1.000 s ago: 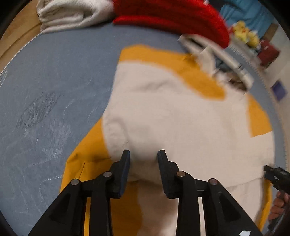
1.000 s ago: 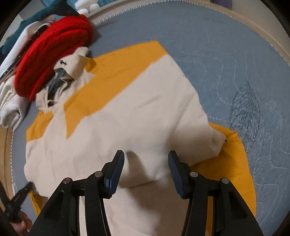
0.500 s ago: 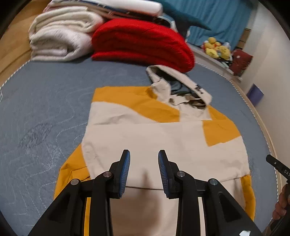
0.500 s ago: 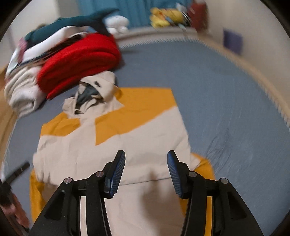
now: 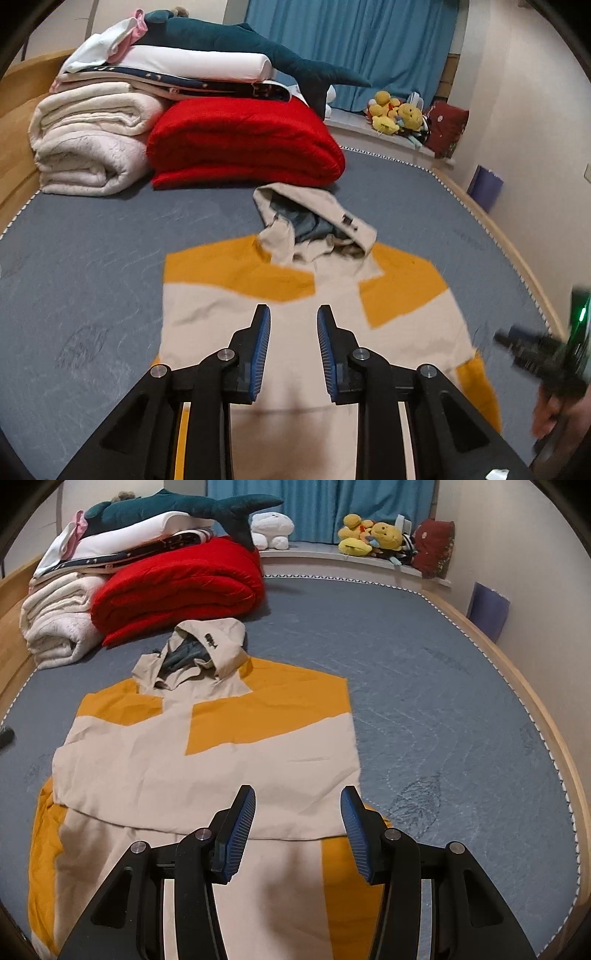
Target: Fold large clothes
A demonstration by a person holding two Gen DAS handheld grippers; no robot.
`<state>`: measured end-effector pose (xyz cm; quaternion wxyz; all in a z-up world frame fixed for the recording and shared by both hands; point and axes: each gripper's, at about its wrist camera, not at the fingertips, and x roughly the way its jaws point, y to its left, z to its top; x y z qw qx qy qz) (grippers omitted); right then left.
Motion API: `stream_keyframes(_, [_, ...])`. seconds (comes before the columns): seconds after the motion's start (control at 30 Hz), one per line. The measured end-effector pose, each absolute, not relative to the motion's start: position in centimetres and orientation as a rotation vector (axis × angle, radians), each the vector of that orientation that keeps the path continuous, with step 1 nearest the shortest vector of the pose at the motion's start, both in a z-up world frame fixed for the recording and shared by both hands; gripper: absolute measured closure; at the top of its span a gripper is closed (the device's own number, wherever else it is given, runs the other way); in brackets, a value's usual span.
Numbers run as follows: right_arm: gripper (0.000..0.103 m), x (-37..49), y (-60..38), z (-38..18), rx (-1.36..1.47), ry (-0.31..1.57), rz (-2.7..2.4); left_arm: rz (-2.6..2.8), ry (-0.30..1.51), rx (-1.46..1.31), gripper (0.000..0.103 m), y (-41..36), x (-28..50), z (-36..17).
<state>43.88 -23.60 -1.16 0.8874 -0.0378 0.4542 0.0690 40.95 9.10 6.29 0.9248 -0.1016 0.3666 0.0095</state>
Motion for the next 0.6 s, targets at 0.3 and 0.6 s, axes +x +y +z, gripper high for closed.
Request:
stream_keyframes(0.3, [0.054,45.1,-24.2,-2.7,-0.081,0.980,0.127,-0.012,0.800,-0.185,0.080,9.4,54.2,7.6])
stream_keyframes(0.6, [0.054,46.7,-24.4,-4.7,-0.067,1.030,0.107,0.022,0.960,-0.246,0.080,13.0,68.1,-0.3])
